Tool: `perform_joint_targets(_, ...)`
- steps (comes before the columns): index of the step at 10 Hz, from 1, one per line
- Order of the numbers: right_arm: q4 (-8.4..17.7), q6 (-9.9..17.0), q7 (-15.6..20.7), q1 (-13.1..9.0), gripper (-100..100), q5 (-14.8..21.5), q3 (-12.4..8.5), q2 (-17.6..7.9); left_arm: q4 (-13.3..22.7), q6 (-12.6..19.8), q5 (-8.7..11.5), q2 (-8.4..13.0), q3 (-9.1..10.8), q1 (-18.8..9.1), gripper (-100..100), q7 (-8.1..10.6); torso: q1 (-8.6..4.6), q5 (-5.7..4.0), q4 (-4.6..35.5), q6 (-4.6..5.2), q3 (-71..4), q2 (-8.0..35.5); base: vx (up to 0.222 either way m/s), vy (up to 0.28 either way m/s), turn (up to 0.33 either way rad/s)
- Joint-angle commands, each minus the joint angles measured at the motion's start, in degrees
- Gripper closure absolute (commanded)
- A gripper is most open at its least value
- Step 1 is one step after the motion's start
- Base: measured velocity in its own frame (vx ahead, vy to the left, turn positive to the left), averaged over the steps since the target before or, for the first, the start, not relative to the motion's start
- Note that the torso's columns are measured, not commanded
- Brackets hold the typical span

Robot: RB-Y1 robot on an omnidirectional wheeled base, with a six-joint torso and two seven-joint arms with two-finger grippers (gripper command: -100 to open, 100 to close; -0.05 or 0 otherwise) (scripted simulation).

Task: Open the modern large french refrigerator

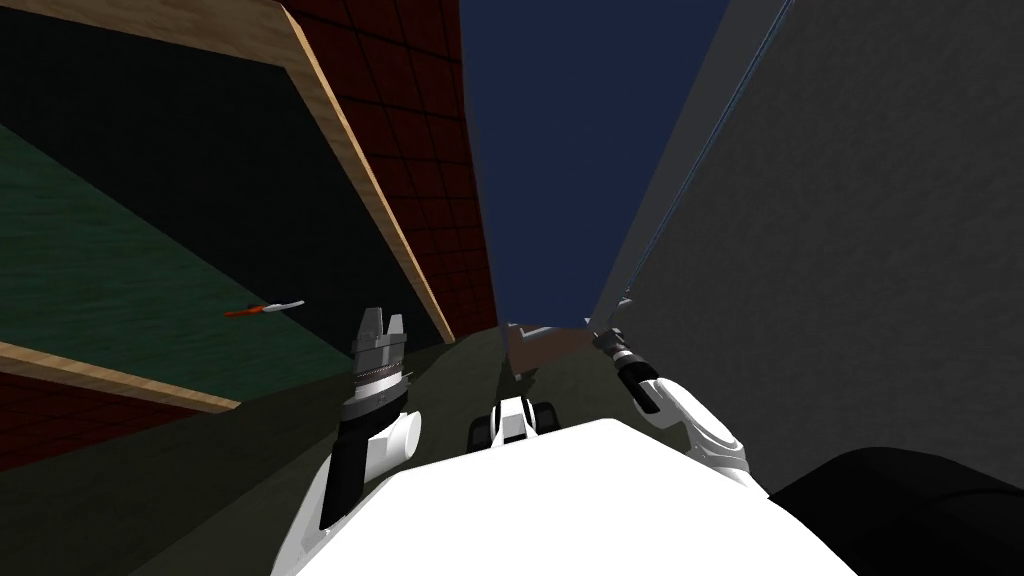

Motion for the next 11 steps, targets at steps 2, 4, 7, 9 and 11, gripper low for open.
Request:
perform_joint_targets(2, -1.34, 2.48, -0.09, 0.65, 100, -0.17, -1.78, 0.75, 0.00, 0.00, 0.00, 0.00, 0.00, 0.01, 0, 0.00, -0.03, 0.11, 0.05, 0.12, -0.07, -0.06, -0.063, 0.178, -0.094)
perform_joint_targets(4, -0.90, 3.28, -0.35, 0.92, 100, -0.35, -1.08, 0.32, 0.00, 0.00, 0.00, 0.00, 0.00, 0.01, 0, 0.00, 0.03, 0.15, 0.12, 0.24, 0.05, 0.13, -0.042, 0.143, -0.076)
perform_joint_targets(7, -1.47, 6.28, 0.02, 1.28, 100, 0.08, -2.91, 2.32, 0.00, 0.00, 0.00, 0.00, 0.00, 0.01, 0, 0.00, 0.17, 0.01, -0.08, 0.26, 0.03, 0.03, -0.017, 0.219, -0.138)
perform_joint_targets(9, -1.89, 7.65, 0.21, 1.35, 100, 0.29, -3.87, 3.27, 0.00, 0.00, 0.00, 0.00, 0.00, 0.01, 0, 0.00, 0.05, 0.01, -0.03, 0.12, 0.05, 0.08, -0.046, 0.235, -0.119)
perform_joint_targets(11, -2.32, 9.01, 0.40, 1.42, 100, 0.50, -4.83, 4.21, 0.00, 0.00, 0.00, 0.00, 0.00, 0.01, 0, 0.00, -0.04, 0.15, 0.06, 0.10, -0.03, 0.02, -0.045, 0.209, -0.085)
